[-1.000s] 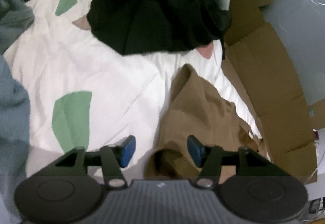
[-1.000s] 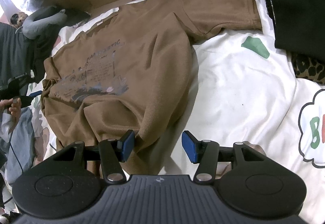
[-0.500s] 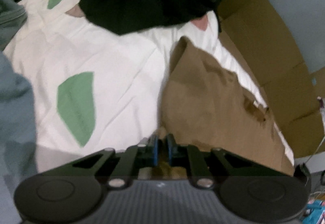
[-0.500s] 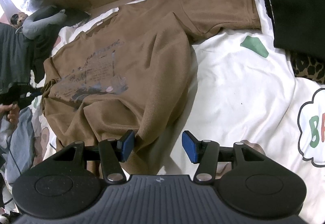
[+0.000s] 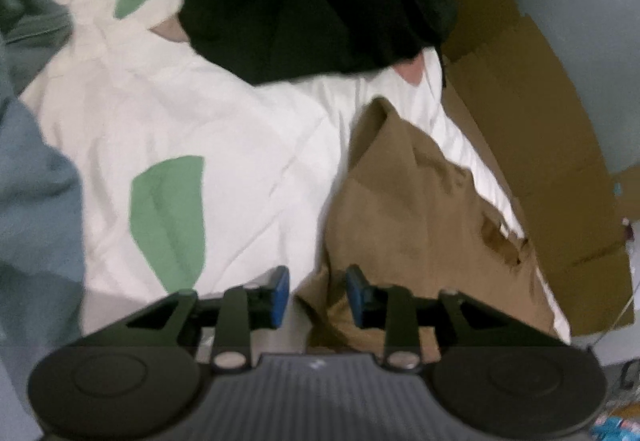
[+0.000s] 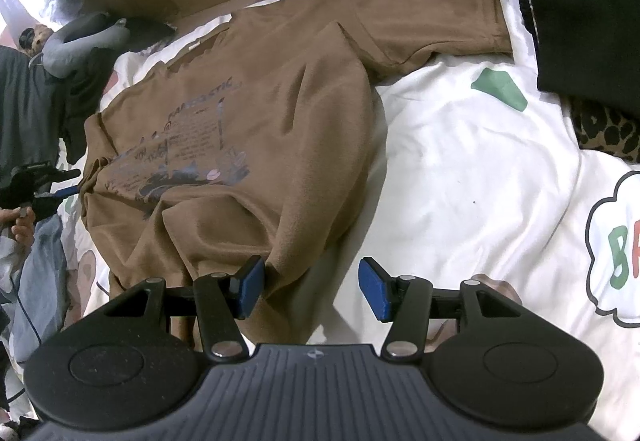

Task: Fold clothes

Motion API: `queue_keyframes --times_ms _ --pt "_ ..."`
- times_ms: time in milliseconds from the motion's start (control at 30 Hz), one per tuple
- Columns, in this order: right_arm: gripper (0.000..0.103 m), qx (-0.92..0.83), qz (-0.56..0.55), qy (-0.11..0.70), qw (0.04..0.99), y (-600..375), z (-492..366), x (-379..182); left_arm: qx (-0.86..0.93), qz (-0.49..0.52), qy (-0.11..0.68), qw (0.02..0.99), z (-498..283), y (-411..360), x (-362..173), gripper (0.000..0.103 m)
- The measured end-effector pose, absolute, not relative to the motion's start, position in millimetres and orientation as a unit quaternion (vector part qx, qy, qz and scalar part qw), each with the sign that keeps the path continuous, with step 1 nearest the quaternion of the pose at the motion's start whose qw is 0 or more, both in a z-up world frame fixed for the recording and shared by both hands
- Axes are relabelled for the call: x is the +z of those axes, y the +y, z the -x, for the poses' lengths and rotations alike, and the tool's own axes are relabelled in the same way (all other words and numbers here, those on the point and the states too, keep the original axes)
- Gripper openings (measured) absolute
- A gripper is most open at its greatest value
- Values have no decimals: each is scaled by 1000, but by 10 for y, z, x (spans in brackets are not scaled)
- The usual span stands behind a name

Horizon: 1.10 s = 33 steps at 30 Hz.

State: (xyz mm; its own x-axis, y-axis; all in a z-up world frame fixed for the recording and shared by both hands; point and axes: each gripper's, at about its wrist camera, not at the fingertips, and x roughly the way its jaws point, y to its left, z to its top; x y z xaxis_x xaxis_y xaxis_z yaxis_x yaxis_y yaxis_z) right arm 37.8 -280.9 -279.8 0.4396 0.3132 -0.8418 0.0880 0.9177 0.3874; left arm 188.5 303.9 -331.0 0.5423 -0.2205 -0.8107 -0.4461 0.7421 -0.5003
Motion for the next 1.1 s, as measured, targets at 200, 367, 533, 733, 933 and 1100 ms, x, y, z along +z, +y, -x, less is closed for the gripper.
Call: queue_keyframes --times_ms 200,367,533,733,933,1100 --pt "59 67 -190 528 825 -2806 -378 -2810 47 329 488 807 -2002 2868 -3408 16" --pt "59 67 -190 528 825 -2807 -375 -2809 35 291 461 837 -1996 2790 -3130 6" --pt "59 67 -189 528 825 -2801 -376 -2812 6 283 429 857 -2065 2732 -2769 6" --pt "59 67 -189 526 826 -2804 -374 -2802 -35 270 457 847 -2269 2389 -2788 23" --pt "59 65 -191 527 826 -2822 -362 -2804 -38 269 479 835 -2276 2254 -2891 35" --pt "60 64 -193 527 825 -2840 -367 -2812 -7 290 449 845 -2195 2487 -2801 54"
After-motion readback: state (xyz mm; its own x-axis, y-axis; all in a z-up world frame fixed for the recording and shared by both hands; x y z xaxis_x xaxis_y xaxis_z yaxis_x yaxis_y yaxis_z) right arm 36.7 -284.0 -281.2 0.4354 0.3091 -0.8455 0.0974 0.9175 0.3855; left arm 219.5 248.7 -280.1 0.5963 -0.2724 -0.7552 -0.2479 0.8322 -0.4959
